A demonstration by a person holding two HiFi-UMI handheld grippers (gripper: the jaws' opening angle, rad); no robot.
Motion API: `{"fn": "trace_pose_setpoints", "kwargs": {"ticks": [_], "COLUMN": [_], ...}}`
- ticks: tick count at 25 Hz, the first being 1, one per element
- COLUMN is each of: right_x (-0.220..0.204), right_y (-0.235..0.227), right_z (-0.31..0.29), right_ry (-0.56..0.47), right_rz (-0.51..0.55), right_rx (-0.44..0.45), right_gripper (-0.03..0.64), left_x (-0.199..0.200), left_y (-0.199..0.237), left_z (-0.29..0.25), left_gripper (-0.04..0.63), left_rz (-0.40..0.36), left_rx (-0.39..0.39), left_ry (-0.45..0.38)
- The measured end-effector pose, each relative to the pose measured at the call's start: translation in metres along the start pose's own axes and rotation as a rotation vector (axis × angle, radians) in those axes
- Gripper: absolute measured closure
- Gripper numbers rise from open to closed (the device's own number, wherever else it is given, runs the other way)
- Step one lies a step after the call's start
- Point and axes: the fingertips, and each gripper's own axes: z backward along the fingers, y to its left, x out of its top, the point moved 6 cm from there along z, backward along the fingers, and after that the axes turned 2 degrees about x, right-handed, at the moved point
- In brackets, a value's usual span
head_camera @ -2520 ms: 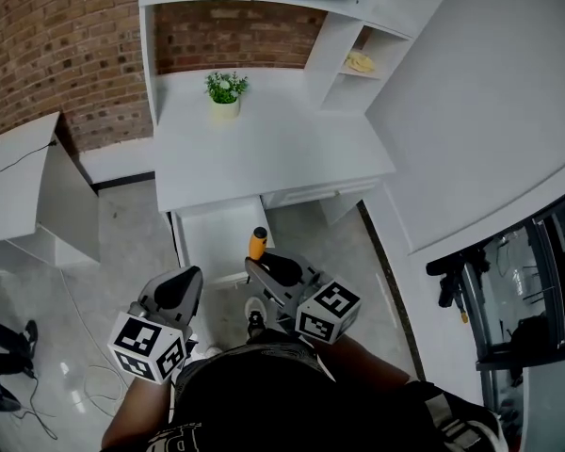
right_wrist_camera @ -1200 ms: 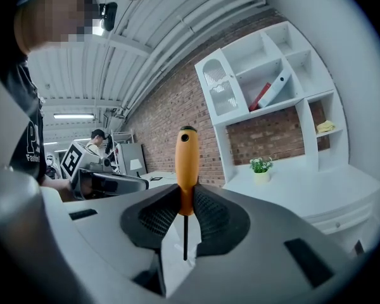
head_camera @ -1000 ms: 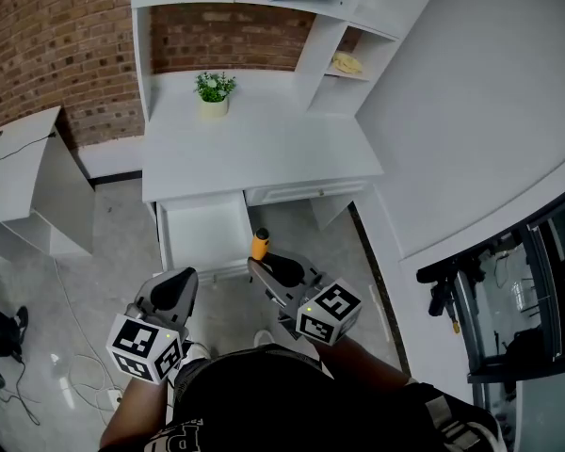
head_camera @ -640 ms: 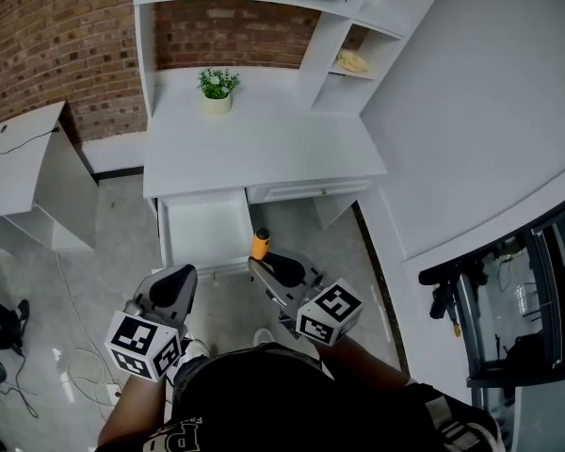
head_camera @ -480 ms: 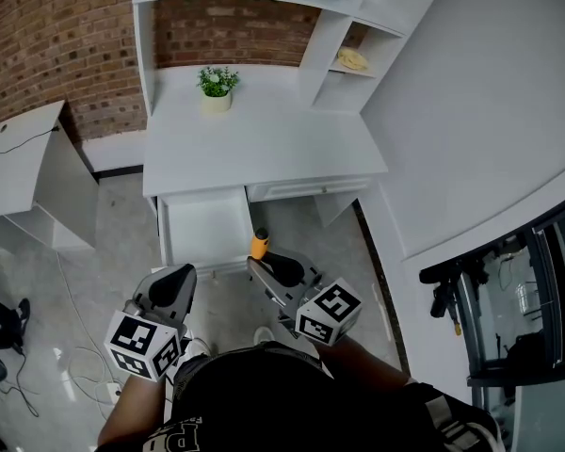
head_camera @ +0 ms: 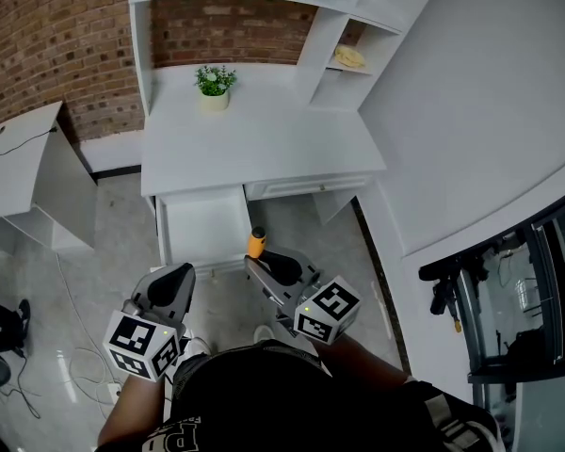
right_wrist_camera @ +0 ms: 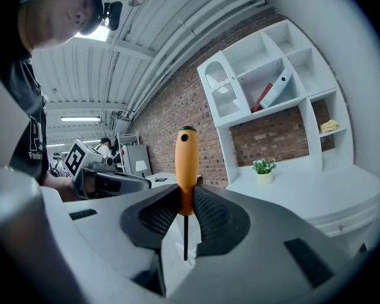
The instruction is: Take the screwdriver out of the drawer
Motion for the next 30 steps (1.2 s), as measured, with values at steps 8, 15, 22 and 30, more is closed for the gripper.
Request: {"fn": "trace_pose_setpoints", "kwargs": {"ticks": [8, 15, 22, 30], "right_x": [-0.0046, -0.0054, -0.0052, -0.0055], "right_y": [0.0037, 0.0045, 0.0054, 0.0067], "right_z": [-0.0003, 0.0003, -0.0021, -0.0067], "right_ry": [-0.002, -0.008, -0.01, -0.01], "right_rz": [-0.005, -0.008, -0.011, -0.011], "right_rx": [-0.003, -0.012, -0.015, -0.019], "right_gripper": [0.543, 0.543, 0.543, 0.543], "left_x": [-0.0036, -0.0046, -0.0041, -0.0044], "left_y": [-0.0012, -0.0018, 0.0009, 0.0061], "left_z": [0.0021, 0.0034, 0.0049, 0.0061], "left_gripper": [0.578, 0.578, 0.578, 0.578], "left_rz": [-0.002, -0.003, -0.003, -0.003], "left_rx": [-0.009, -0.014, -0.014, -0.016], "left_ry": [-0.001, 0.001, 0.004, 0.005]}}
